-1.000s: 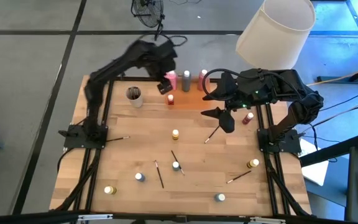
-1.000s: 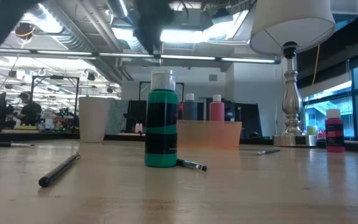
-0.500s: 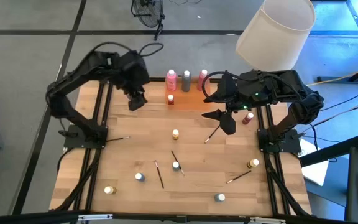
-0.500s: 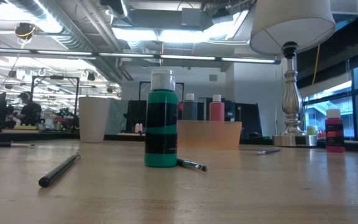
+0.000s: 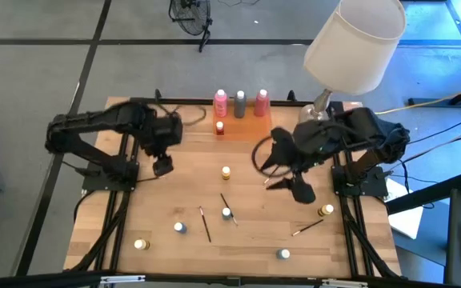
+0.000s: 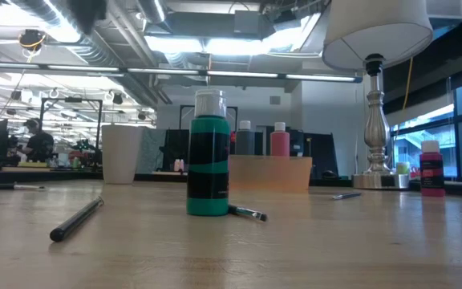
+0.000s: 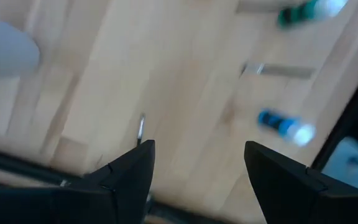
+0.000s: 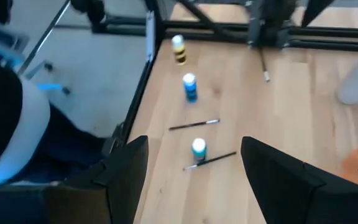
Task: Pick & Place Paint Supplies
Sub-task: Put the silver paint brush into the white cup
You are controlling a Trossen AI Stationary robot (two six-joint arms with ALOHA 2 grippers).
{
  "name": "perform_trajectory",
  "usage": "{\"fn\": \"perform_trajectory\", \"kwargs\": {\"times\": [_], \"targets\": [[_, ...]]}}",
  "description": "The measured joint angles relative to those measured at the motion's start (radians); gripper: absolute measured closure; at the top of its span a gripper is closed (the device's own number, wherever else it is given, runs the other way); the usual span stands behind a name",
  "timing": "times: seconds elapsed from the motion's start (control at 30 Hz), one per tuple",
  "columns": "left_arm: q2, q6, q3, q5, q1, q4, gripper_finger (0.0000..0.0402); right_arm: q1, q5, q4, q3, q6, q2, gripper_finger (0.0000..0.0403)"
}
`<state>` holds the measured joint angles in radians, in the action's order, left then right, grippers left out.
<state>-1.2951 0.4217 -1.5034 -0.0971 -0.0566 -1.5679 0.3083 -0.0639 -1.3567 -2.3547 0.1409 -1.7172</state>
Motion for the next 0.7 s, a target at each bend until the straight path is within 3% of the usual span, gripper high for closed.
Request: {"fn": "perform_trajectory", "kwargs": {"times": [0.17,0.37,0.53,0.7], "targets": [[0.046,-0.004,0.169,0.041,0.109,0.006,0.0157,0.048,0.000,-0.003,0.000,-0.018,-0.032,0.0141],[0.064,0.009,0.366,0.096,0.212,0.153,0.0158,0.079,0.000,-0.024,0.000,-0.014,-0.067,0.0141],[0.062,0.049,0.493,0.112,0.255,0.331,0.0158,0.083,0.010,-0.029,0.000,0.092,-0.084,0.0141],[0.063,0.074,0.584,0.126,0.256,0.398,0.0158,0.079,0.031,-0.028,0.000,0.189,-0.084,0.0141]]}}
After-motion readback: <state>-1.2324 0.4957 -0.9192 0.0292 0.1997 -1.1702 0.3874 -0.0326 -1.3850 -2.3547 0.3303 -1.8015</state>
